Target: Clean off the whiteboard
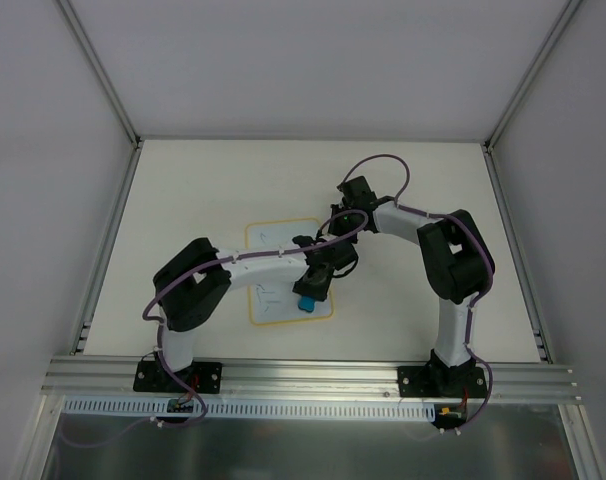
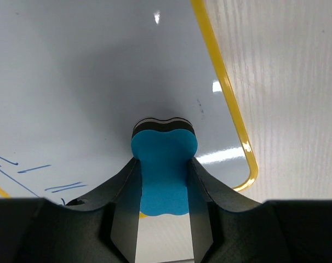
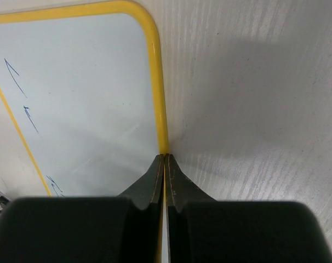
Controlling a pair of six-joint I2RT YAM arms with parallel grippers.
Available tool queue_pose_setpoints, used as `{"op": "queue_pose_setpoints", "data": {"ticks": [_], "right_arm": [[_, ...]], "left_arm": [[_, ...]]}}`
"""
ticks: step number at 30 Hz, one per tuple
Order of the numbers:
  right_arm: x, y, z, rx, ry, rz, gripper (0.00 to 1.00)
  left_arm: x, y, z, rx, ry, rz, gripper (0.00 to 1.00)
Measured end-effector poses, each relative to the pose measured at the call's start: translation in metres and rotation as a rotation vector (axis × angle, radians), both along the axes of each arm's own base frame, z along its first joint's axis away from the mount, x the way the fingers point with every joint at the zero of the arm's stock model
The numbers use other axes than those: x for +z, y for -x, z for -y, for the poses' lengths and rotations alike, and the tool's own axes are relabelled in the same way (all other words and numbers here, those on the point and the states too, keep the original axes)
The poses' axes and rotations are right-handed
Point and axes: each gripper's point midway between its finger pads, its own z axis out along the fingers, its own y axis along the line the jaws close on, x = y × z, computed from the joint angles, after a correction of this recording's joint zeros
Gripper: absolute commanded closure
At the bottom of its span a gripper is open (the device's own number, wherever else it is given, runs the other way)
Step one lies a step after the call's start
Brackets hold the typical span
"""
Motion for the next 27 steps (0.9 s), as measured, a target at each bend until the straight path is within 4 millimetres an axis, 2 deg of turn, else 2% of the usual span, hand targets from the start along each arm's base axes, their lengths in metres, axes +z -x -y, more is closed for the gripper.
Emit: {"op": "queue_pose_setpoints", "data": {"ticks": [9, 13, 21, 27], "right_arm": [[0.000, 0.000, 0.000, -0.001, -0.002, -0.002, 1.00], [0.000, 0.000, 0.000, -0.002, -0.005, -0.004, 0.99], [0.000, -0.001, 0.002, -0.009, -0.008, -0.011, 1.00], [0.000, 0.000, 0.002, -0.010, -0.008, -0.013, 1.00]], "left_arm": [[0.004, -0.026, -0.001, 0.011, -0.069, 0.043, 1.00], [0.005, -0.031, 0.005, -0.001, -0.078, 0.040, 1.00], [0.003, -0.032, 0.009, -0.008, -0.083, 0.029, 1.00], [0.001, -0.025, 0.011, -0.023, -0.073, 0.034, 1.00]]}}
